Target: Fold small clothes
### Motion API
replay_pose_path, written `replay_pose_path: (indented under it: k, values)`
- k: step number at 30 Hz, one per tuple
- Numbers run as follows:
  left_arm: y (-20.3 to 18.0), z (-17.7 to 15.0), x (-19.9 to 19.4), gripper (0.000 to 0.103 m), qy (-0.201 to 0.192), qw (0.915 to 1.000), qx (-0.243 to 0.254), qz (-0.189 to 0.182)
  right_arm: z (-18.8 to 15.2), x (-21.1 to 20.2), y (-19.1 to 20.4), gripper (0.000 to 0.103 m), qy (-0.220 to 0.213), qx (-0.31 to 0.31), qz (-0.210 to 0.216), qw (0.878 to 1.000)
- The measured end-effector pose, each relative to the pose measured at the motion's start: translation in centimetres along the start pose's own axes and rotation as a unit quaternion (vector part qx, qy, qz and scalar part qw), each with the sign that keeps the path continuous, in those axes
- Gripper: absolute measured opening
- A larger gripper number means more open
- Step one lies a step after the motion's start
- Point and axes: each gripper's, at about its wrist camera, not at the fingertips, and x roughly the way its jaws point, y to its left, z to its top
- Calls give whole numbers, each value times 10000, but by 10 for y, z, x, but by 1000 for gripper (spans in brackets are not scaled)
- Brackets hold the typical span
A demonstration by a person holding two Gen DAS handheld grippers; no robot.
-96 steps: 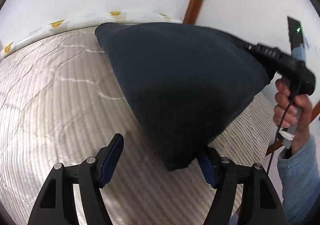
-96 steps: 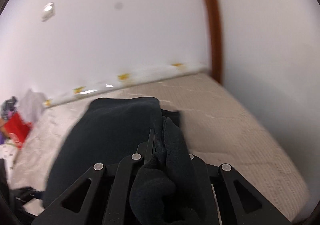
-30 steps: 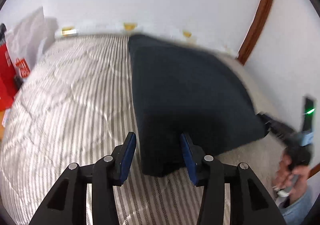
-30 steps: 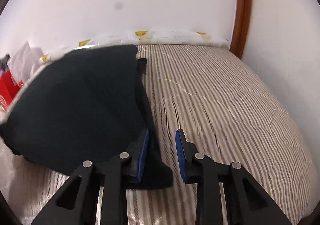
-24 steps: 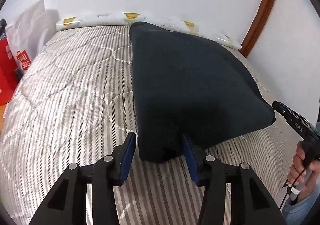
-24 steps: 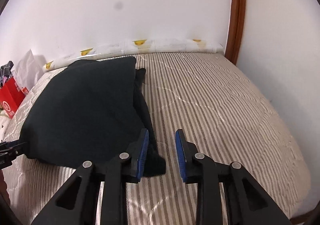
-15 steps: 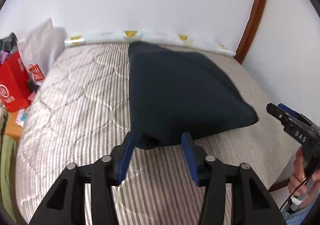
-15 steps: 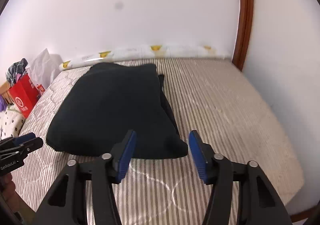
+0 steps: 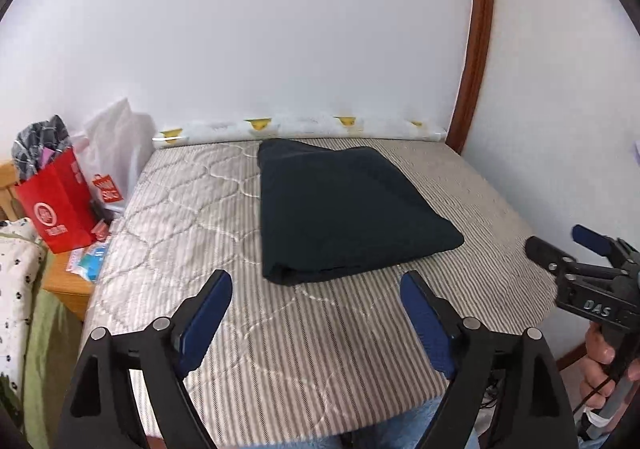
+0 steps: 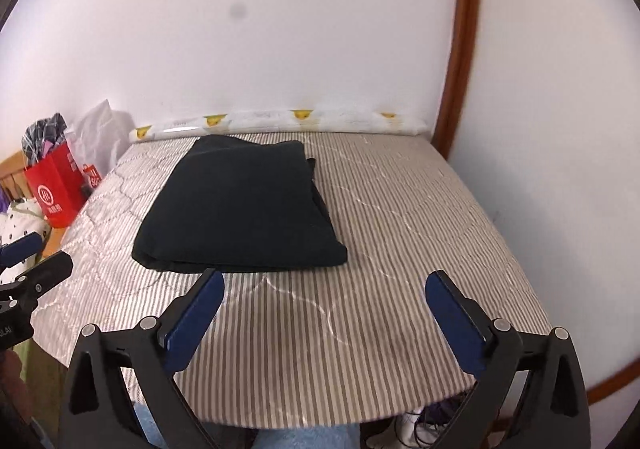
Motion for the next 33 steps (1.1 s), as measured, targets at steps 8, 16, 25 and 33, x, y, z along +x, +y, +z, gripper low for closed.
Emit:
replay_pose_path:
  k: [8, 16, 25, 33]
  values:
    - [0, -7, -31, 88, -172, 9998, -75, 76, -8, -34, -5, 102, -114, 109, 9, 9999]
    - [1, -5, -39, 89, -235, 9996, -136, 44, -7, -40, -2, 102, -98, 13, -26, 9999]
    - [1, -6, -42, 89, -231, 9996, -119, 87, -10, -43, -4, 102, -74, 34, 10, 10000]
    - [4, -6, -45, 89, -252, 9995, -152, 119, -9, -45, -5, 102, -75, 102, 16, 9999]
